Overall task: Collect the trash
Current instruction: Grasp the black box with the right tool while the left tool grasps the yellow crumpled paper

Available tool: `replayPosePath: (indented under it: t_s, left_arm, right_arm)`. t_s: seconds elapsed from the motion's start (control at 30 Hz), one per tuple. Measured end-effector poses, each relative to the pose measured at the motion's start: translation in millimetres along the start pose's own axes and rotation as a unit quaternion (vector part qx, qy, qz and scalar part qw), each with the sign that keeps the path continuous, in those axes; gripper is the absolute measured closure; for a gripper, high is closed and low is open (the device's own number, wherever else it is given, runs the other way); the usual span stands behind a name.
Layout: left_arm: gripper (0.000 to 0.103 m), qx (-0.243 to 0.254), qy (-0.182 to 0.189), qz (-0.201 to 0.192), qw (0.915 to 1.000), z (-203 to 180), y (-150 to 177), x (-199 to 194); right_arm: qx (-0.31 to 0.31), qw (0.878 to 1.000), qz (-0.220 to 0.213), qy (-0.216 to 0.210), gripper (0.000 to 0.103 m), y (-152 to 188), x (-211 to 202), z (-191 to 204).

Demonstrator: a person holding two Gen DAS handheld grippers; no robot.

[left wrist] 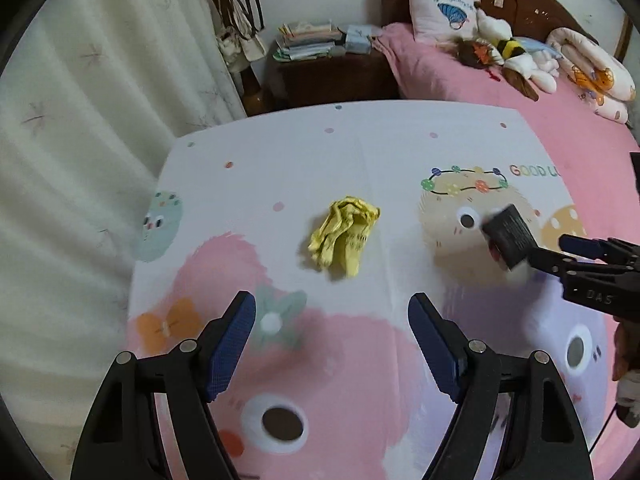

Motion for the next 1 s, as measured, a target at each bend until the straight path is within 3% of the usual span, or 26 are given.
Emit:
replayPosePath:
  t_s: [0.3, 0.4, 0.5, 0.77, 1.0]
  left_arm:
    - [0.022, 0.002, 0.001, 0.057, 0.9984, -22, -26, 80]
    - [0.022, 0.005, -0.007, 0.071, 0.9974, -28, -32, 99]
    - [0.024, 0.008, -0.012, 0.075, 0.9971, -32, -39, 111]
    - [0.064, 0.018, -0.001, 0.101, 0.9947, -37, -36, 135]
    - [0.072, -0.001, -0.001, 0.087, 0.9962, -33, -25, 129]
  right_arm:
    - [-0.018, 0.999, 0.029, 0.005, 0.041, -15, 50, -14]
    - [-0.042, 0.999, 0.026, 0.012, 0.047, -18, 54, -11]
    - [-0.051, 0.998, 0.025, 0.000, 0.058, -18, 56, -7]
    - [-0.048, 0.999, 0.016, -0.009, 0.070, -14, 54, -4]
    - [-0.016, 0.998, 0.015, -0.051, 0.088, -8, 51, 2]
Point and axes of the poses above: each gripper's, at about its wrist camera, not at the fingertips, and x roughly the way its jaws point, z to its left, y to its underside, the point moved 9 cm from there along x, roughly the way its jaws point, and after that the axes turned 11 degrees about -y, right-handed, at the moved point
